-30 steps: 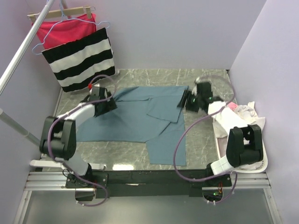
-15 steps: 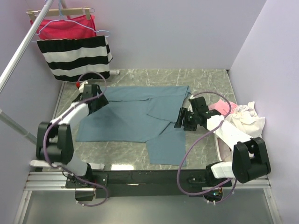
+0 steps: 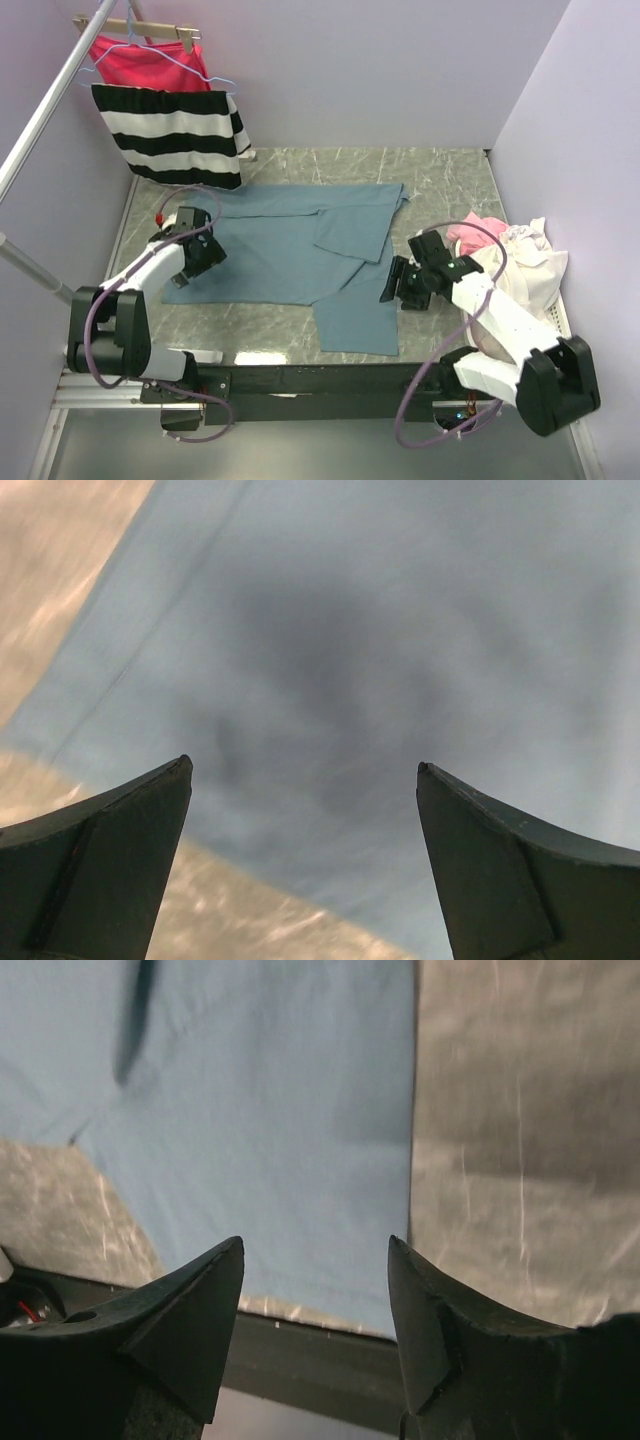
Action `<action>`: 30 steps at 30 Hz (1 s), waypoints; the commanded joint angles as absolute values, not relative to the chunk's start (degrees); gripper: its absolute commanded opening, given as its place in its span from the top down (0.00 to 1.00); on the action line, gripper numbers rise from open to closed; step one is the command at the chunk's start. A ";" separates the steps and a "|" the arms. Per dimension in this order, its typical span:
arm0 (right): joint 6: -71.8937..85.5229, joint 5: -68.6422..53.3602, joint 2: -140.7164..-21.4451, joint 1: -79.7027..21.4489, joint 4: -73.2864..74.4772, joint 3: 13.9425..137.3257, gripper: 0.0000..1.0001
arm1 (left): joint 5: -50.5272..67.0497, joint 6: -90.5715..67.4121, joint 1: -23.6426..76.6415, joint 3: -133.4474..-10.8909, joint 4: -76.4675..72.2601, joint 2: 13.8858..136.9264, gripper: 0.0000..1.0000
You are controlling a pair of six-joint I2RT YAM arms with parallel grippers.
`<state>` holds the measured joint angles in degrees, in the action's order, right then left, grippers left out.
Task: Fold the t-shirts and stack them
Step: Grap the side of the flattened tshirt closest away from the robot with both arms
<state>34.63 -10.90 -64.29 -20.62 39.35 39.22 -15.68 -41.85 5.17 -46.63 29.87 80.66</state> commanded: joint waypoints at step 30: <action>48.16 -16.08 -56.33 -29.00 39.82 24.26 0.45 | -10.46 -50.10 -6.42 -34.37 29.18 75.06 0.17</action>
